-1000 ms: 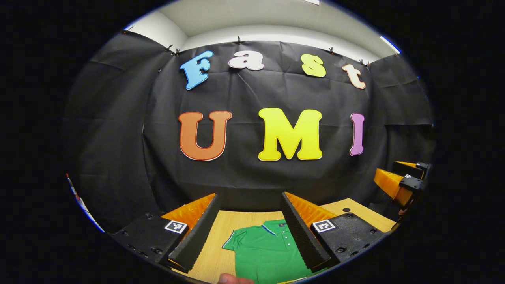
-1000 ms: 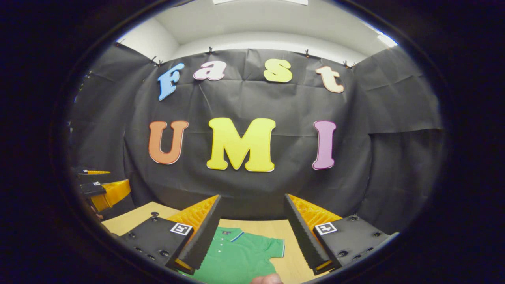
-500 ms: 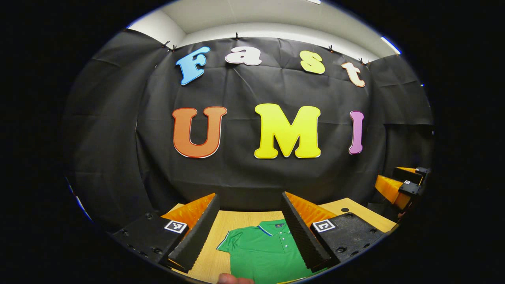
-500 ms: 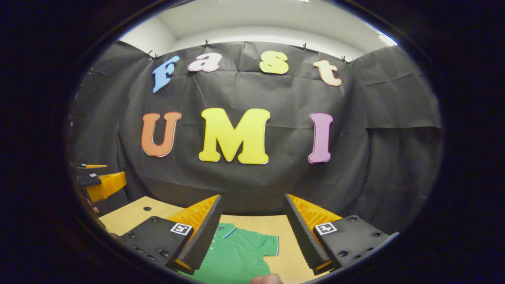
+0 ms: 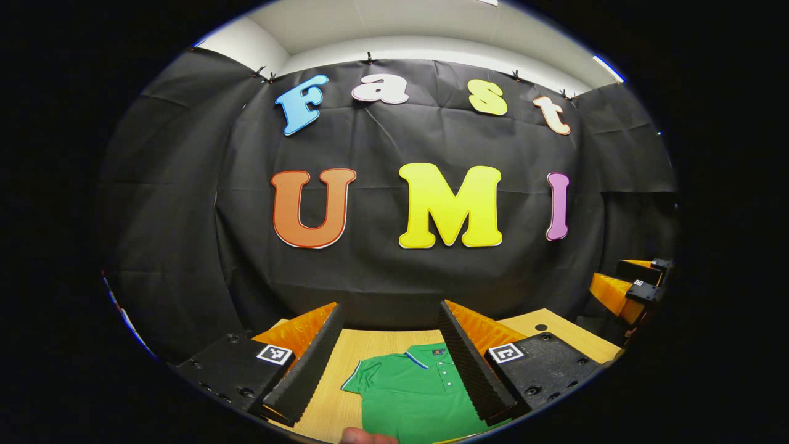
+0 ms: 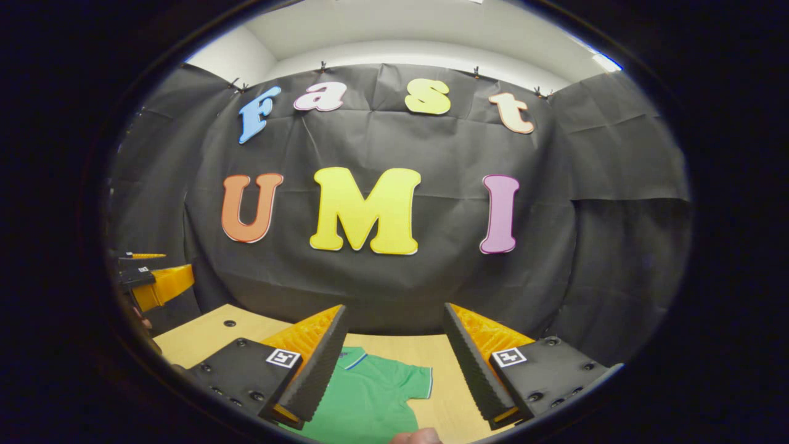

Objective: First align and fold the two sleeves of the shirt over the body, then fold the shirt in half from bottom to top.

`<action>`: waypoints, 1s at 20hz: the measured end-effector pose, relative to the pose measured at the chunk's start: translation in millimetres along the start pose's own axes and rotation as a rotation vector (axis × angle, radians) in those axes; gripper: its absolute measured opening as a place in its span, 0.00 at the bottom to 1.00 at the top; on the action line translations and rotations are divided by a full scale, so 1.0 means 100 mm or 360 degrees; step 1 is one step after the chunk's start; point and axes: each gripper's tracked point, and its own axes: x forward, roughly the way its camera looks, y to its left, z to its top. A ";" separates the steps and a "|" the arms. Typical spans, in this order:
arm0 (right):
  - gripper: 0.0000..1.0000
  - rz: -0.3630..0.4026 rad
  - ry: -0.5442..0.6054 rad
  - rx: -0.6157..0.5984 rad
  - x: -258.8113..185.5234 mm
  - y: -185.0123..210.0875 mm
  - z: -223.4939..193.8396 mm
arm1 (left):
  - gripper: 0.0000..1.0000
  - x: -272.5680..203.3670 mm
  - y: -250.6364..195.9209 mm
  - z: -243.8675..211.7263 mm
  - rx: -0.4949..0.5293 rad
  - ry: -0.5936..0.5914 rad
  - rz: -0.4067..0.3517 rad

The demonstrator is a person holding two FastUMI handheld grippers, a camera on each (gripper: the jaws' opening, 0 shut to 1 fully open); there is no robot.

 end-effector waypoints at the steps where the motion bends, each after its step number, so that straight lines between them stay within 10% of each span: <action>1: 0.95 0.0007 0.0007 0.0009 0.02 -0.01 0.00 | 0.99 0.00 -0.01 -0.02 -0.0003 0.0007 -0.0003; 20: 0.97 0.0144 0.0514 -0.0078 1.48 -0.79 -1.34 | 0.99 0.15 -0.10 -0.25 0.0053 0.0141 0.0100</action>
